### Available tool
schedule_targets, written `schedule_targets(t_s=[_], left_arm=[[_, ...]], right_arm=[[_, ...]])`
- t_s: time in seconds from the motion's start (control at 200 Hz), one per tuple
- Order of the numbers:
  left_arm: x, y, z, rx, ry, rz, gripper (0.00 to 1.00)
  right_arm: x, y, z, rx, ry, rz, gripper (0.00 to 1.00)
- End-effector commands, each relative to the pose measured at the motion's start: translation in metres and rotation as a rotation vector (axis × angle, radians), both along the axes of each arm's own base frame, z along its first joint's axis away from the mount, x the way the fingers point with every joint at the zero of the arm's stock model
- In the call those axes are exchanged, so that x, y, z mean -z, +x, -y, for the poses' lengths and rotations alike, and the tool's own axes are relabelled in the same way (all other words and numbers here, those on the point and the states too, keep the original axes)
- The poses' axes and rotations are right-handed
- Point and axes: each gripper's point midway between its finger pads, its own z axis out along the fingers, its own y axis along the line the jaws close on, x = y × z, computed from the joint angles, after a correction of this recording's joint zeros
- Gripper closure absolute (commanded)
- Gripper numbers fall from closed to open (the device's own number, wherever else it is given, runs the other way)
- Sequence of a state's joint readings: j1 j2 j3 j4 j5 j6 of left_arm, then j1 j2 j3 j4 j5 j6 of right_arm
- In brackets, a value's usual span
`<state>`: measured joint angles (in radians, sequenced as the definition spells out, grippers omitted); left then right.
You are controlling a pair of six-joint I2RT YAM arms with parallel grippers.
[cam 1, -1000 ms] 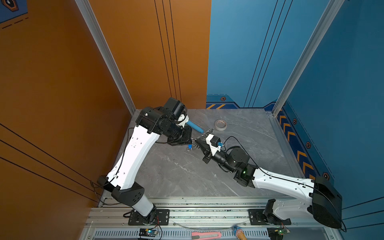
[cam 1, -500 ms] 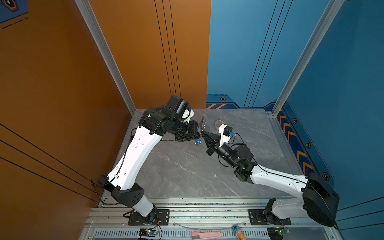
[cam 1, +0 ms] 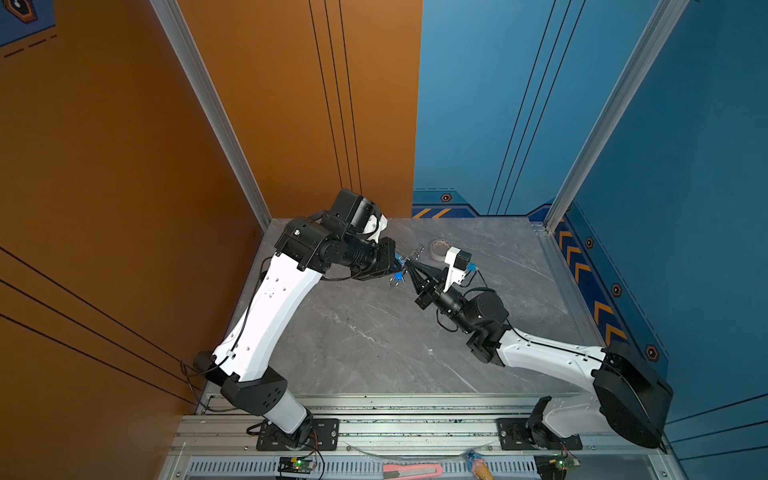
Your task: Remove the keys from the keyring
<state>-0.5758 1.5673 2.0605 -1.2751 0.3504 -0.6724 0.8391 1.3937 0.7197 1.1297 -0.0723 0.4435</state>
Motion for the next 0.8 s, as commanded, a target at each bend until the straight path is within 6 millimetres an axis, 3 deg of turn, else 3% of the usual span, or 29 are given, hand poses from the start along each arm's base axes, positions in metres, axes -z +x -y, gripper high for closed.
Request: schedule_targets(t_s=[0.0,0.34,0.566,0.796], left_arm=[[0.013,-0.016,-0.023,-0.045,0.054,-0.073,1.00],[-0.010,-0.020,-0.001,0.015,-0.024,-0.033,1.00],[-0.007,-0.024,-0.004,0.026,-0.015,-0.029,1.00],[-0.004,-0.023,-0.012,0.020,-0.001,-0.025,1.00]], right_arm=[[-0.015,0.013,0.023,0.079,0.072,0.022,0.98],[0.025,0.006,-0.003,0.062,-0.135,0.050,0.89],[0.017,0.004,-0.001,0.054,-0.177,0.100,0.82],[0.007,-0.019,-0.004,-0.036,-0.287,0.191,0.71]])
